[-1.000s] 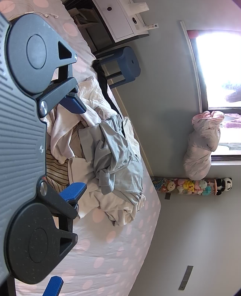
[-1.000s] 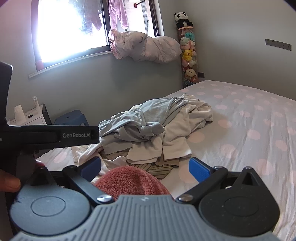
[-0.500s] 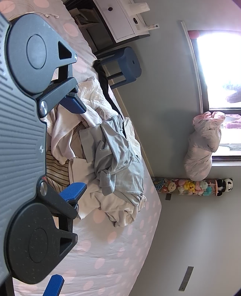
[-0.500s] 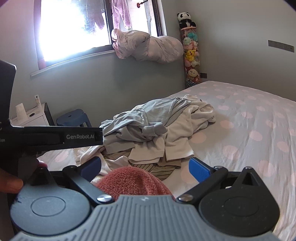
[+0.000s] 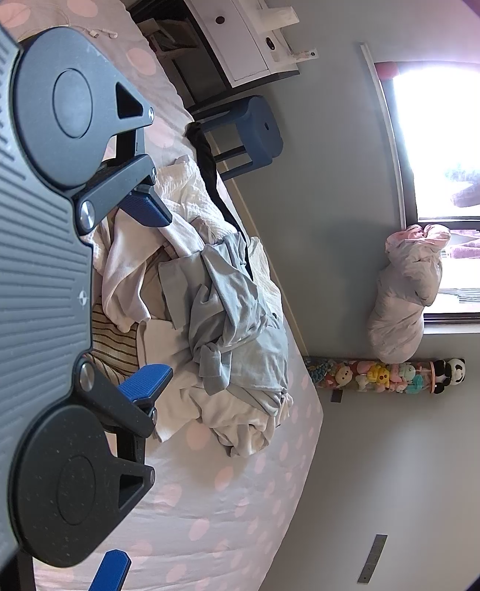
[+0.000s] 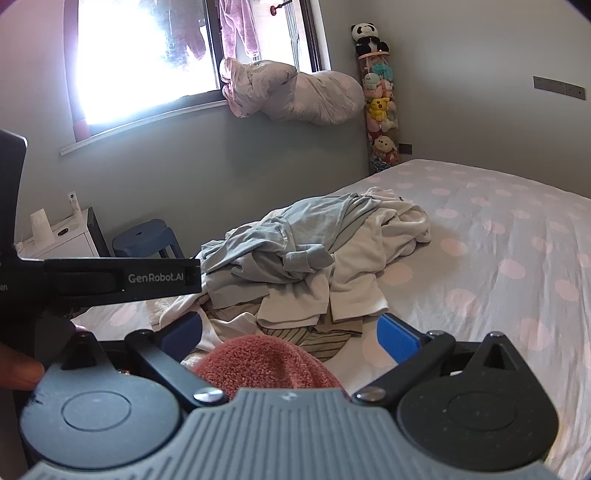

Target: Fold clothes

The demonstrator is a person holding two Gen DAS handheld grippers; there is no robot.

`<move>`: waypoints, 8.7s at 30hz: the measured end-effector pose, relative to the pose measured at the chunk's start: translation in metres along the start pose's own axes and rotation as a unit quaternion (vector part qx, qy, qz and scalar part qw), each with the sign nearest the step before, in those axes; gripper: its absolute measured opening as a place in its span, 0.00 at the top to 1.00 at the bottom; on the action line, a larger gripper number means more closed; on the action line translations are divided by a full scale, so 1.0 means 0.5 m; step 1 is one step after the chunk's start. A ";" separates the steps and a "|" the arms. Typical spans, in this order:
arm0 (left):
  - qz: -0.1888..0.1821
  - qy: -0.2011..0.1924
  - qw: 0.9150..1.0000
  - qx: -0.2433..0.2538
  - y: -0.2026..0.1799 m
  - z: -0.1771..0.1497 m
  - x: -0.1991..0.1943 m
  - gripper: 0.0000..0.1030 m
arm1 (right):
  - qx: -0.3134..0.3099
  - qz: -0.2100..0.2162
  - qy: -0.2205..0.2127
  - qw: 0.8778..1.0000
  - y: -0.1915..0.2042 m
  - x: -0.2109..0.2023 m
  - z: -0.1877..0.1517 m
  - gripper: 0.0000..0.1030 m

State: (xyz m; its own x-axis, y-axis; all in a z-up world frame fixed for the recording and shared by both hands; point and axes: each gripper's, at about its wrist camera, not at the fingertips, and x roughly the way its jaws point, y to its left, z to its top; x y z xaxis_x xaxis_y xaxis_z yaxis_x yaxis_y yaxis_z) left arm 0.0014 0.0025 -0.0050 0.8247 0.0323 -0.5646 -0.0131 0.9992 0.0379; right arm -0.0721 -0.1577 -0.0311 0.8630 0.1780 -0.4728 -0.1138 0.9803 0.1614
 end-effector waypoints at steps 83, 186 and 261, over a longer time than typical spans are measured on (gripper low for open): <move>-0.358 -0.234 0.877 0.221 -0.305 0.414 -0.191 0.99 | -0.017 -0.402 -0.297 0.866 -0.481 -0.434 0.377 0.93; -0.406 -0.179 0.882 0.159 -0.486 0.398 -0.028 0.93 | -0.032 -0.393 -0.167 0.904 -0.659 -0.472 0.208 0.96; -0.277 0.113 0.903 0.309 -0.903 0.152 0.739 0.90 | 0.124 -0.377 0.108 0.912 -1.239 0.296 0.040 0.96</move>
State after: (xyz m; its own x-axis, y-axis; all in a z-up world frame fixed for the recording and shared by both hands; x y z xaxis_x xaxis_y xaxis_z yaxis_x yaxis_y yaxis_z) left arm 0.3552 -0.4386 -0.1679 0.4698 -0.3939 -0.7900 0.7420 0.6611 0.1117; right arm 0.1359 -0.7402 -0.1839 0.5301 -0.4985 -0.6859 0.6090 0.7867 -0.1011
